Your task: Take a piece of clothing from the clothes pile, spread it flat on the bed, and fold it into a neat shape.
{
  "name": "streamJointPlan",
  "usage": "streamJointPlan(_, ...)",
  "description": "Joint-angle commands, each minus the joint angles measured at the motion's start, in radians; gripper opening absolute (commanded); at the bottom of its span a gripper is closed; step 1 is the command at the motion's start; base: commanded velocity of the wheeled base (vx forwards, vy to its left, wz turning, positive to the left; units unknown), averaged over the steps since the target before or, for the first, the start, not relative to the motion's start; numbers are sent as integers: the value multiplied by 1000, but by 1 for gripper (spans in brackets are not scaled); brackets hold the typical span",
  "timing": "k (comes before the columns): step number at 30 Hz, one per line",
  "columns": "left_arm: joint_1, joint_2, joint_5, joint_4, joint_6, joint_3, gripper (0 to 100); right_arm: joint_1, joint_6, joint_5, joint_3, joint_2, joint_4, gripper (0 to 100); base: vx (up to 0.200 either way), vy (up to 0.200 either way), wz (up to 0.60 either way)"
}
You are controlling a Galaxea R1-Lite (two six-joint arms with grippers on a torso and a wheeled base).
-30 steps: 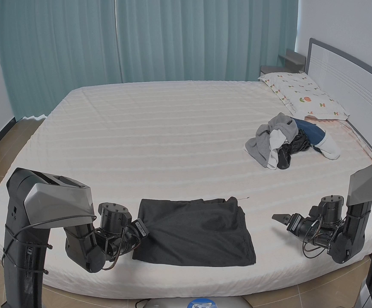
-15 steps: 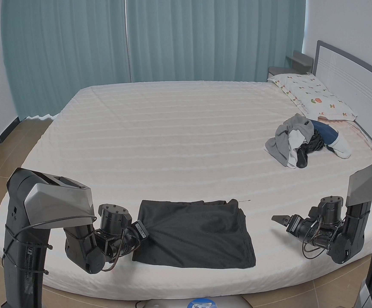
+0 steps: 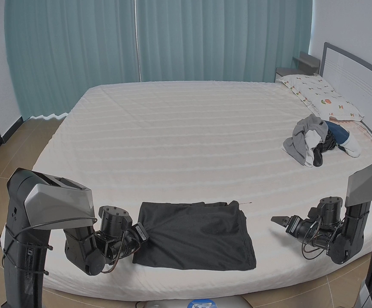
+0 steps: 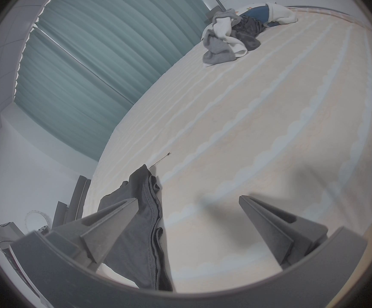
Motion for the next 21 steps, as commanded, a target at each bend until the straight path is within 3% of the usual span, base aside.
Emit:
streamJointPlan(1, -3, -1, 0, 0, -1, 4, 0, 0, 0, -1, 0, 2, 0, 100, 0, 0, 0)
streamJointPlan(8, -4, -2, 0, 0, -2, 18, 0, 0, 0, 1, 0, 2, 0, 100, 0, 0, 0)
streamJointPlan(9, -6, -2, 0, 0, -2, 20, 100, 0, 0, 1, 0, 3, 0, 100, 0, 0, 0)
streamJointPlan(17, -4, -14, 0, -1, -33, 24, 100, 0, 0, -1, -1, 3, -2, 100, 0, 0, 0)
streamJointPlan(21, 40, -93, -5, 0, -71, 38, 100, 0, -1, -1, 0, -4, -3, 100, 0, 0, 0)
